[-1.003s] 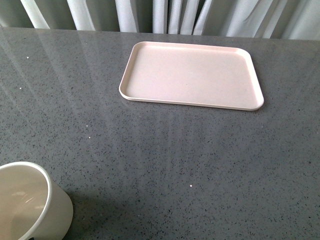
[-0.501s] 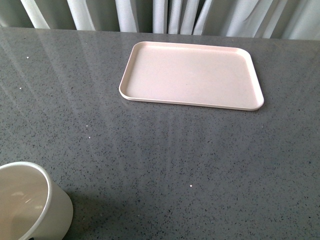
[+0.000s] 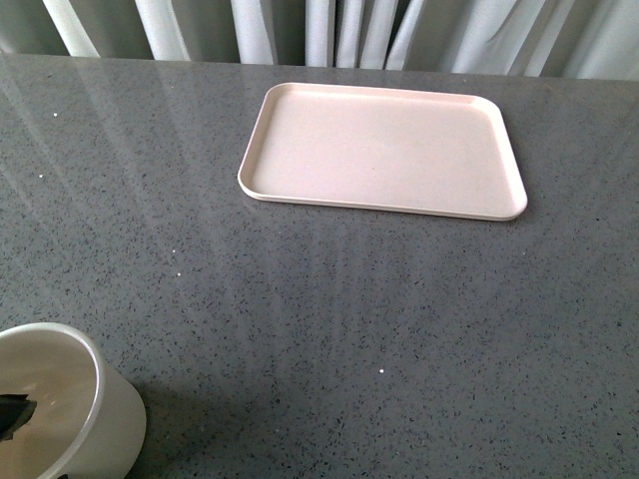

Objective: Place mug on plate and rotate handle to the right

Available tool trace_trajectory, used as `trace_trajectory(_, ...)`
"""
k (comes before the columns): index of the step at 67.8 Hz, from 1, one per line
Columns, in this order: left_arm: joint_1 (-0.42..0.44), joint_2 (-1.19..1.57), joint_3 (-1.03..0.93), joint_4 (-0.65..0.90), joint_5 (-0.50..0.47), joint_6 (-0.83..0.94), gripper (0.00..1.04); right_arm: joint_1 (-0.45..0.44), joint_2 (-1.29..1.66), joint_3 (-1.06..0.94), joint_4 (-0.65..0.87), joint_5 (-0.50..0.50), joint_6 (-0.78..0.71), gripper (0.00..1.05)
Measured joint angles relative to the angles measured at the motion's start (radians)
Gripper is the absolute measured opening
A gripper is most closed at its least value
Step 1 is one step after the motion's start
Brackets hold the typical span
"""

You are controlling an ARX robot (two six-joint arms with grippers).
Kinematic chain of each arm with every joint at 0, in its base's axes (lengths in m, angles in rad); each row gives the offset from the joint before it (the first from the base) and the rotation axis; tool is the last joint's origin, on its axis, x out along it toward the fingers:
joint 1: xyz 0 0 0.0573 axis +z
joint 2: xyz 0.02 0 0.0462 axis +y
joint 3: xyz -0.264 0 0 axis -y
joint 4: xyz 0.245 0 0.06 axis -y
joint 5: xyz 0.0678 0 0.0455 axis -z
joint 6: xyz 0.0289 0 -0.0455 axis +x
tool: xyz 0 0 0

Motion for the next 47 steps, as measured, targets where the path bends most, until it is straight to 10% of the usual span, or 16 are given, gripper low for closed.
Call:
trace_trajectory(39,-0.019,-0.003,0.005,-0.013,0.000,-0.059,0.05,0.000,0.000,0.000,0.000,0.000,0.000,0.96)
trace_trajectory(47,-0.019,-0.011,0.010,-0.023,0.000,-0.064,0.02,0.000,0.000,0.000,0.000,0.000,0.000,0.96)
